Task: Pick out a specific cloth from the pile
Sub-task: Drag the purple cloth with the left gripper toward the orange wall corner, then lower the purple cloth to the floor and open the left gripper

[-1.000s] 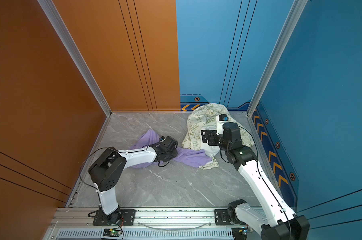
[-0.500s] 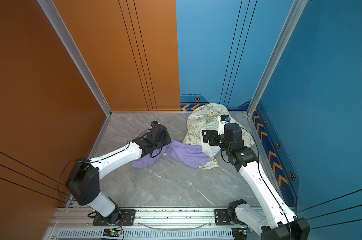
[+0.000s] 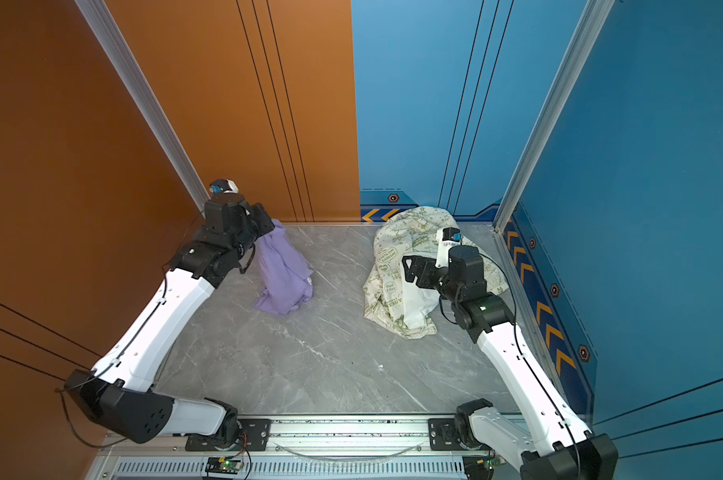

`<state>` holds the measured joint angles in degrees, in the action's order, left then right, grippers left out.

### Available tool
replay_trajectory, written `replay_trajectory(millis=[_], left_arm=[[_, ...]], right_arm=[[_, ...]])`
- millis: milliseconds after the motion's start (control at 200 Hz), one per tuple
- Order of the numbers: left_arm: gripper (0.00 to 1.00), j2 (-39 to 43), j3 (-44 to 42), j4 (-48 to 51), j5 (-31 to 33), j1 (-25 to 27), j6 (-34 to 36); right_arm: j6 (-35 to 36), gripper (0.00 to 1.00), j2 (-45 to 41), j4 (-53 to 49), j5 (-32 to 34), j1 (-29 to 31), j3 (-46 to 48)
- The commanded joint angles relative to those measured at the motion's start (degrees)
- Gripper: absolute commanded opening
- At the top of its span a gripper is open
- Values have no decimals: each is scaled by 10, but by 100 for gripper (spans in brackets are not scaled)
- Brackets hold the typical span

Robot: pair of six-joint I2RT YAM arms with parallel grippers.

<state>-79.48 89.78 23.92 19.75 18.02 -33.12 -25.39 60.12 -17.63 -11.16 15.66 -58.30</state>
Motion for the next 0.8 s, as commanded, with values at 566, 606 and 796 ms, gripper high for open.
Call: replay_trajectory(millis=[566,606,796], left_arm=[[1,178,-313,23,60,-48,27],[1,194,-351,24,61,-51,7],[2,232,-481,24,65,-64,-88]], right_arm=[[-4,100,-4,86,-118,13,10],[-4,100,-1,90,-119,17,10],[-4,100,10,93,-120,38,4]])
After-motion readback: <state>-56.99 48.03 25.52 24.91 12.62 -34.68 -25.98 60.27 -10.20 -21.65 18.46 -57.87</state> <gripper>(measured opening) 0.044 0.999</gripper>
